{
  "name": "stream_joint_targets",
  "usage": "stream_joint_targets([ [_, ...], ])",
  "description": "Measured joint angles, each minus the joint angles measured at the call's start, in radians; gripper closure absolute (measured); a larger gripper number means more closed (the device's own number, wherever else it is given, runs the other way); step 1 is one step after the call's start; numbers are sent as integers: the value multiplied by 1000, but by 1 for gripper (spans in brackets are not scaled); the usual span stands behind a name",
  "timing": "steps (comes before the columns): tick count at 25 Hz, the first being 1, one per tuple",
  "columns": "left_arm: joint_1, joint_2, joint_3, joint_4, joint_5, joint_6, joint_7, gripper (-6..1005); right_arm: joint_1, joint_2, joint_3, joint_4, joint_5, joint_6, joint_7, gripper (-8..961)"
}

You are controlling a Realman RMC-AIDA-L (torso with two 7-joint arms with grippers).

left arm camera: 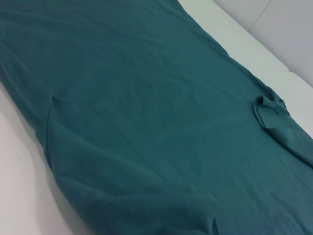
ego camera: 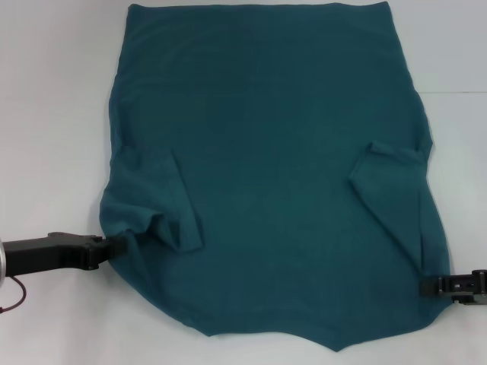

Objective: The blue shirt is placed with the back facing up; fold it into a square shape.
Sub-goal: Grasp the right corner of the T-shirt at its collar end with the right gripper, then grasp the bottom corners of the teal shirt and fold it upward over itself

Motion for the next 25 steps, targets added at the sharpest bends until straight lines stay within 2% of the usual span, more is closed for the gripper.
stream_joint_targets([
  [5,0,0,0,0,0,0,-1,943,-9,-3,13,-2,2,3,0,242],
  [11,0,1,0,0,0,0,-3,938,-11,-4,11,-1,2,7,2,429],
  [19,0,1,0,0,0,5,-9,930,-37,0,20,-6,6,9,-8,889],
  [25,8,8,-2,4,0,10,-63,925,-59,1,78,-1,8,-2,-70,897],
])
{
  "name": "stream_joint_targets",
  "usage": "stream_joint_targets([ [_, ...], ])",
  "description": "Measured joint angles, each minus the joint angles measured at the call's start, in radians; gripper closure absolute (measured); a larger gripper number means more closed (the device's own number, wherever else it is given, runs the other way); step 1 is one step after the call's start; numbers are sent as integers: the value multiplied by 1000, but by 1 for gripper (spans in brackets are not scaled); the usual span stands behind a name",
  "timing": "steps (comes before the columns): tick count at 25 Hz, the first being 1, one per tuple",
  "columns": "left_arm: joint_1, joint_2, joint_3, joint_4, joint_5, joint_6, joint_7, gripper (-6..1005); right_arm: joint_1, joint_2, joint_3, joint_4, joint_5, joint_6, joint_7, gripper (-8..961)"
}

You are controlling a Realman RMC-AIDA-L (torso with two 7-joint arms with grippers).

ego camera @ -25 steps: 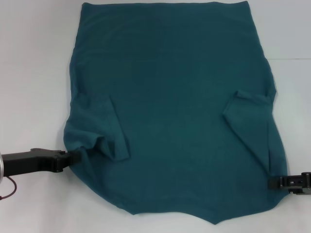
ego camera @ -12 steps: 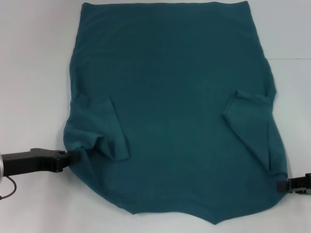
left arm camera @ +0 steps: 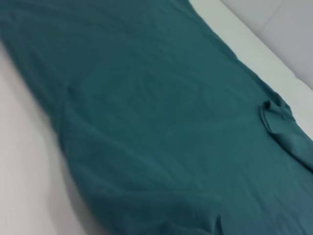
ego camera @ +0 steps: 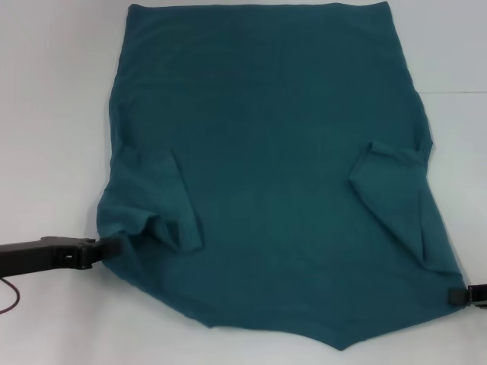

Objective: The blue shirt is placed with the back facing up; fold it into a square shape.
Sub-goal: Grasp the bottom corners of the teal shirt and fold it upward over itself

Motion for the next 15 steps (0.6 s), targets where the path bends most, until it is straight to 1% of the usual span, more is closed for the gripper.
stream_joint_targets([
  [3,7,6,-21,2,2,16,-29,922,-13,4,40,1,1,-19,-45,897],
  [7,18,19,-80,3,9,75,-28,918,-31,12,107,2,2,-63,-112,897],
  [12,40,31,-118,5,10,162,-20,914,-51,25,137,2,4,-92,-164,897],
  [15,50,33,-142,7,23,211,-7,911,-65,32,151,3,4,-108,-192,897],
])
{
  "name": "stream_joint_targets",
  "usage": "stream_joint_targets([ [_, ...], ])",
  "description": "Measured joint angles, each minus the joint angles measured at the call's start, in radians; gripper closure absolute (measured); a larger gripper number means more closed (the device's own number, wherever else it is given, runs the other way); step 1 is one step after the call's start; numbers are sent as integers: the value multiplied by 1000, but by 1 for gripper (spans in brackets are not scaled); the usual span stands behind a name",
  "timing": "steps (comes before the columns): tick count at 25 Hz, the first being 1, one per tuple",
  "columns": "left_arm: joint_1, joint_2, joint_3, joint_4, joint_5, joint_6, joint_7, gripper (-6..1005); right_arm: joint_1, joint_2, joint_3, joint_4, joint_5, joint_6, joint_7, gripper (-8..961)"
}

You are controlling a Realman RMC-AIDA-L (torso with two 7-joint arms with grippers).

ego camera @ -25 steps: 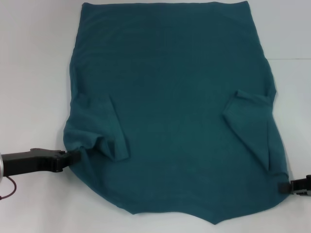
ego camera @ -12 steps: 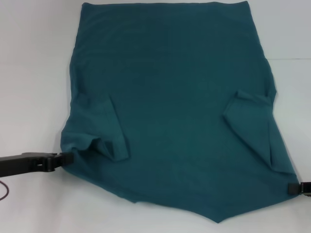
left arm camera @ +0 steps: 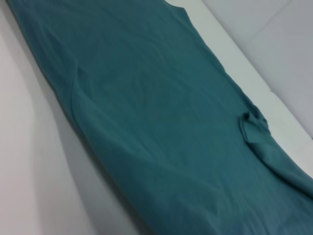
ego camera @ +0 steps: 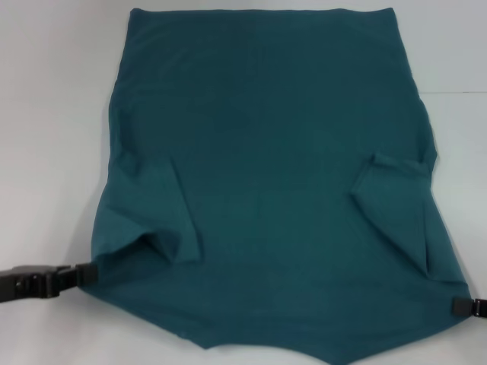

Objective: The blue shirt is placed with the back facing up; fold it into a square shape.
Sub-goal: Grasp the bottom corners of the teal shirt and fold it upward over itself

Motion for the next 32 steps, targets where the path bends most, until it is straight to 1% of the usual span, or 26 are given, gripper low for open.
stream_joint_targets([
  [5,23,-1,-14,7,13,43,7,906,-26,4,16,1,0,-28,-38,897],
  [14,63,-11,-20,11,33,96,23,898,-75,6,24,1,0,-81,-103,897],
  [20,80,-13,-40,11,35,133,35,892,-103,6,24,1,-5,-110,-135,898],
  [23,87,-14,-40,11,35,136,35,890,-116,2,24,2,-6,-125,-143,898],
  [27,89,-16,-40,8,35,142,35,886,-127,-4,24,3,-6,-136,-145,898],
  [29,85,-16,-40,6,34,143,34,884,-121,-7,36,2,-3,-137,-145,898],
  [31,73,-14,-40,4,29,138,30,882,-112,-8,47,1,-2,-137,-144,898],
  [32,55,-11,-40,-2,23,133,28,881,-101,-10,56,1,-2,-134,-142,898],
])
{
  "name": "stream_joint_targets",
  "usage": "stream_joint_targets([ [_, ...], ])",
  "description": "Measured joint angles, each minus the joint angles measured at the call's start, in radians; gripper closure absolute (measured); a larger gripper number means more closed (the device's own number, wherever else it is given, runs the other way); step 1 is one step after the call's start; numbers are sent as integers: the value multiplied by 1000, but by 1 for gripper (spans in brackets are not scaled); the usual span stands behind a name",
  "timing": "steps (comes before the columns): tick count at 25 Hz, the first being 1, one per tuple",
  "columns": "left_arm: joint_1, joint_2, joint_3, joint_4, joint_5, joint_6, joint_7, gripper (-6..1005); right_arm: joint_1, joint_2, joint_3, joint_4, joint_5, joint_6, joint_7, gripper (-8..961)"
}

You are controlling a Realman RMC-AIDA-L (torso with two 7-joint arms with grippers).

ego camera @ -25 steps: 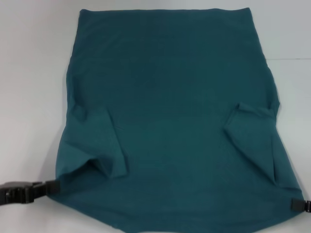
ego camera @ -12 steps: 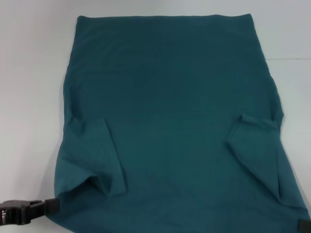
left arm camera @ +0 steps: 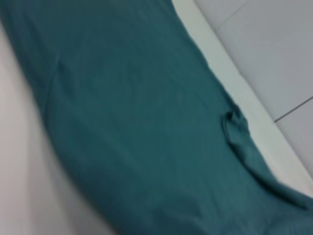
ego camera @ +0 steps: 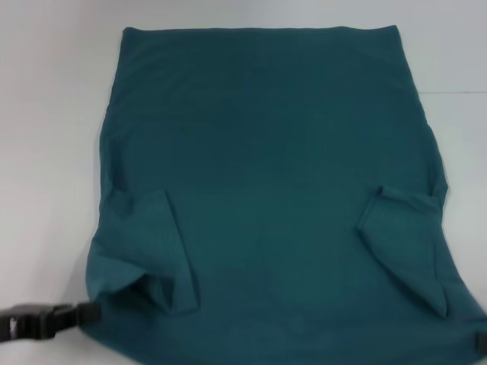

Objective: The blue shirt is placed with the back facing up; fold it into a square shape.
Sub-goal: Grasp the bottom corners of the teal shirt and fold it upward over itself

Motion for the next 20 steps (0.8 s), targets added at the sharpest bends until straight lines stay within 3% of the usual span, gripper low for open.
stream_joint_targets([
  [5,-63,17,0,-42,-12,-23,-3,877,78,-18,57,13,1,28,7,898],
  [6,-124,32,0,-84,-20,-59,-10,876,94,-19,67,14,1,33,7,898],
  [13,-293,71,0,-187,-47,-227,-15,869,226,-22,147,14,6,154,12,898],
  [20,-391,76,3,-251,-137,-493,-2,863,319,-10,135,27,88,350,5,898],
])
